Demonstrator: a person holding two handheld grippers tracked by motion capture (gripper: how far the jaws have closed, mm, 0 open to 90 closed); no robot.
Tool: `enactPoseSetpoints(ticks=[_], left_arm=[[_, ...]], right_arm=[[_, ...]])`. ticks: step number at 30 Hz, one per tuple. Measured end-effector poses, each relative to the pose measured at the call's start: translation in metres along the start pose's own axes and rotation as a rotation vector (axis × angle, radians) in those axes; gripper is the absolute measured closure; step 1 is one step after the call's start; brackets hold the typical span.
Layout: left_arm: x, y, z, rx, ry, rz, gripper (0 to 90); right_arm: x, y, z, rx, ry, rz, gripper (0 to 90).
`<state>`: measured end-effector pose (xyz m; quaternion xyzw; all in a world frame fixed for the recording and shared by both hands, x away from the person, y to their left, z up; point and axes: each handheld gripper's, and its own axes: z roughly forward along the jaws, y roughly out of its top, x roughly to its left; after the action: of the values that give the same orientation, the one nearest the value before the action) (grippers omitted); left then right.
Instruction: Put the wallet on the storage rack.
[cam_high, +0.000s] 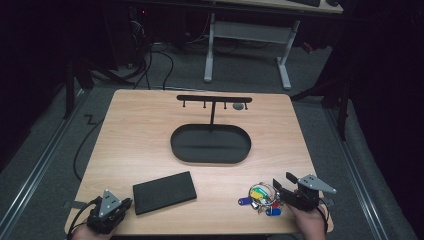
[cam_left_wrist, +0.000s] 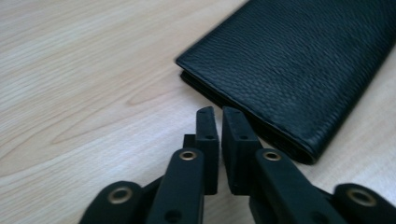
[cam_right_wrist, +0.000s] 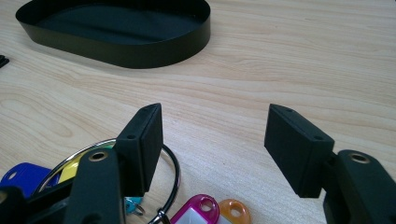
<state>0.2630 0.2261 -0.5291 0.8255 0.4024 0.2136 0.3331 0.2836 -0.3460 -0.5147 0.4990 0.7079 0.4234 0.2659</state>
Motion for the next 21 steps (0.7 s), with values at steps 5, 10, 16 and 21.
enactPoseSetpoints(ticks=[5,10,16,21], left_arm=[[-0.005,0.002,-0.001,-0.004,-0.005,0.028,87.4],[-0.01,0.001,-0.005,-0.015,-0.009,0.046,86.6],[-0.021,-0.001,-0.006,-0.013,-0.046,0.08,85.5],[-0.037,0.002,-0.005,-0.018,-0.072,0.142,83.5]], right_arm=[[-0.001,-0.001,-0.001,0.007,-0.002,0.002,38.2],[-0.001,-0.001,0.0,0.013,-0.003,0.0,38.4],[0.0,-0.001,0.002,0.019,0.001,-0.006,38.6],[0.0,-0.001,0.003,0.026,0.003,-0.003,38.8]])
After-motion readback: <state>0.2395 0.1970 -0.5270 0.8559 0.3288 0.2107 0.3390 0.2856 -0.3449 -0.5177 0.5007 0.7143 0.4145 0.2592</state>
